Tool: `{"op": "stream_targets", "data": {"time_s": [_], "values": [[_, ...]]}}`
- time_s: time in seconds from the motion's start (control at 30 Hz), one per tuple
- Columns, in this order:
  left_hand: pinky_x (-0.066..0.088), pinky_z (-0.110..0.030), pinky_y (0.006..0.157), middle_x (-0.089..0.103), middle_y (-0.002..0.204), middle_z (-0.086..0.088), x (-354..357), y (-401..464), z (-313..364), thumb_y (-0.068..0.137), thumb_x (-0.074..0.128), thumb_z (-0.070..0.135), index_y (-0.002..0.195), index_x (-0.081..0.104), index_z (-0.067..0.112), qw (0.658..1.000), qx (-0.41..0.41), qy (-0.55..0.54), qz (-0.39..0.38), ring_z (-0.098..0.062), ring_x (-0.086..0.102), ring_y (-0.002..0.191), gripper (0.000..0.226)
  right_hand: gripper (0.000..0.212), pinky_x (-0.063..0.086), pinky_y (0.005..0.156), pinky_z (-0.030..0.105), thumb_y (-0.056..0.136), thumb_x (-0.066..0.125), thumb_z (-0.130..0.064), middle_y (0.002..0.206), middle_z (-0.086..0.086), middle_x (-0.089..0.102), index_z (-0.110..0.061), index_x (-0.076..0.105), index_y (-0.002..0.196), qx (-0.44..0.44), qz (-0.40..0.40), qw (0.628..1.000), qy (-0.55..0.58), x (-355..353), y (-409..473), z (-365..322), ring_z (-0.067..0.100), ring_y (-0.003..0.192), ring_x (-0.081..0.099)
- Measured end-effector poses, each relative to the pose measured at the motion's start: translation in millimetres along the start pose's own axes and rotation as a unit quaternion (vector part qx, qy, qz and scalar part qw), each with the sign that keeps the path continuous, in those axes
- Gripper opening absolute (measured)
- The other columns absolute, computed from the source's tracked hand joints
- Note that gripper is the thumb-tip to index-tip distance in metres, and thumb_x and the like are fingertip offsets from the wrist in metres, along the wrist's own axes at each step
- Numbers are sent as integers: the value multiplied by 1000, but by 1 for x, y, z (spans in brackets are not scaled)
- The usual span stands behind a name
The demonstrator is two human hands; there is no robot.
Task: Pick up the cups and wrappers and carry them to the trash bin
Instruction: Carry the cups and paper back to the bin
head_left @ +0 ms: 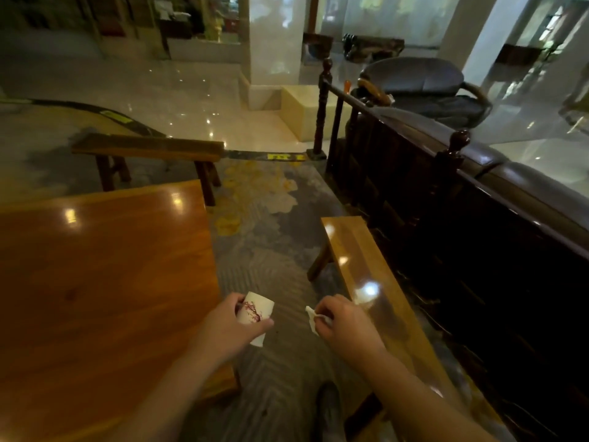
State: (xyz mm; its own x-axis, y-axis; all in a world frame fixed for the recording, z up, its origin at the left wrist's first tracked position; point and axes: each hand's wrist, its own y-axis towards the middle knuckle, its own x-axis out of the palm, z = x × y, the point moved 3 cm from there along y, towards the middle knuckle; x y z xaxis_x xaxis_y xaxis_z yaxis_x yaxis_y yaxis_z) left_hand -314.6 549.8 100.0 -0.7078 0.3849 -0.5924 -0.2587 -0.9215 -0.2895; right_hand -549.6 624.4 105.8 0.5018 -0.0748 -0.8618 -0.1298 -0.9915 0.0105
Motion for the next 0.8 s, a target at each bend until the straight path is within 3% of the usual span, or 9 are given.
{"op": "stream_targets", "data": {"time_s": [0.2,0.37,0.47,0.6,0.8], "values": [[49,-21,57,64,110,8,-10,122,21,66,80,63,122,51,30,998,-42,13,36,-4,62,84,71,12,37,61,19,89,64,-34,84,-14,51,-37,54,83,-51,-37,997,38,-3,156,36,5,73,53],[57,-27,66,62,116,5,-22,224,53,67,80,61,131,49,27,994,-87,-9,66,-7,62,89,79,6,41,64,23,89,63,-32,85,-12,51,-30,58,87,-101,-69,992,20,-27,286,65,6,73,51],[52,-26,64,60,125,2,-31,277,72,68,77,65,136,46,27,990,-112,7,90,-7,58,90,84,8,48,67,32,89,63,-31,88,-7,56,-23,61,90,-126,-70,989,6,-40,356,70,12,78,54],[53,-33,72,60,110,9,-51,342,84,63,74,72,129,49,29,986,-126,12,110,-10,59,90,83,7,43,64,25,89,64,-31,87,-9,56,-26,61,88,-152,-91,984,7,-42,441,65,9,76,53],[54,-35,72,63,106,11,-97,467,77,57,72,76,118,49,33,979,-136,-22,152,-7,60,87,79,7,50,67,31,88,65,-32,85,-9,55,-27,60,86,-198,-119,973,-5,-22,588,38,9,76,53]]}}
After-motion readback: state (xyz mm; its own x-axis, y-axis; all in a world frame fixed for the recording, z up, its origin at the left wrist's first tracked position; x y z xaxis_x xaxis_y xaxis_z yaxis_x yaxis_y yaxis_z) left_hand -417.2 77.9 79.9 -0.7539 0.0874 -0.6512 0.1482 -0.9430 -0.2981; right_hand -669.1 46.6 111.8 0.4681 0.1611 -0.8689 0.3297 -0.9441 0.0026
